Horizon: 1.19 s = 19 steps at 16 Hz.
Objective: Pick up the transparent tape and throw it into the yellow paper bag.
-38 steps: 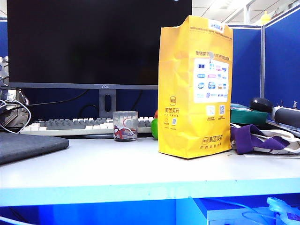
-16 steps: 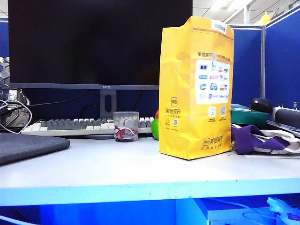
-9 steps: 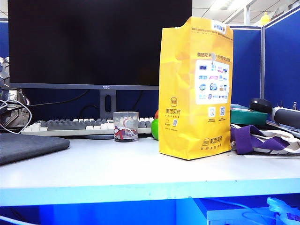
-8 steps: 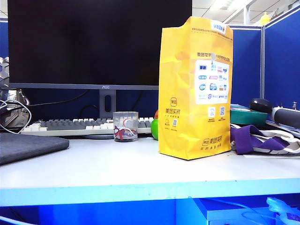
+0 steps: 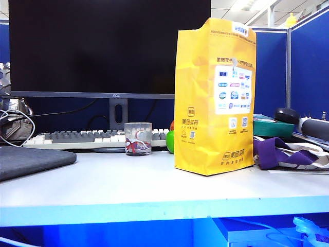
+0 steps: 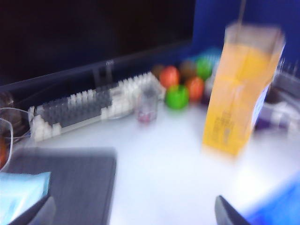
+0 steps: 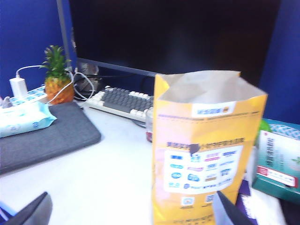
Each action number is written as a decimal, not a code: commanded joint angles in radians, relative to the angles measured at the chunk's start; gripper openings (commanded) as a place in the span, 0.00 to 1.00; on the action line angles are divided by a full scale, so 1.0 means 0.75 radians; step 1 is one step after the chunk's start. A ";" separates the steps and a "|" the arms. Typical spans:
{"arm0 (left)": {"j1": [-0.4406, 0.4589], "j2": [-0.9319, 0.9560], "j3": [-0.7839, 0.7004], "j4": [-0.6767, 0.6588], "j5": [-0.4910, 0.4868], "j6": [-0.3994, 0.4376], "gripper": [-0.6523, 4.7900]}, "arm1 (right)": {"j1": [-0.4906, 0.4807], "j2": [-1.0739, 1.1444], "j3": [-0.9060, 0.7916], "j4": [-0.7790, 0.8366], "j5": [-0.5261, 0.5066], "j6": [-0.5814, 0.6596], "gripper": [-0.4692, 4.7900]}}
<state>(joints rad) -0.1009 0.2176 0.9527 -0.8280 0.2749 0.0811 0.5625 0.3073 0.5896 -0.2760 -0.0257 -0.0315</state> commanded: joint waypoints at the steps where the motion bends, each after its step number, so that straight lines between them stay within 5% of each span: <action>1: -0.001 -0.177 -0.133 0.193 -0.052 -0.066 1.00 | 0.001 0.002 -0.078 0.101 0.010 0.007 1.00; 7: -0.001 -0.202 -0.322 0.248 -0.102 -0.193 1.00 | -0.001 0.007 -0.464 0.595 0.013 0.006 1.00; 10: -0.001 -0.203 -0.333 0.261 -0.092 -0.281 1.00 | -0.001 0.006 -0.482 0.581 0.038 0.008 1.00; 15: -0.001 -0.205 -0.466 0.379 -0.071 -0.205 1.00 | 0.001 0.006 -0.482 0.578 0.038 0.051 1.00; 16: -0.001 -0.205 -0.469 0.330 -0.071 -0.326 1.00 | 0.001 0.006 -0.482 0.577 0.034 0.051 1.00; 19: -0.001 -0.205 -0.469 0.305 -0.066 -0.333 1.00 | 0.001 0.006 -0.482 0.575 0.036 0.051 1.00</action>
<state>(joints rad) -0.1009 0.0639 0.5972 -0.6037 0.2241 -0.1608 0.5632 0.3119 0.2234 0.1421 -0.0002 0.0032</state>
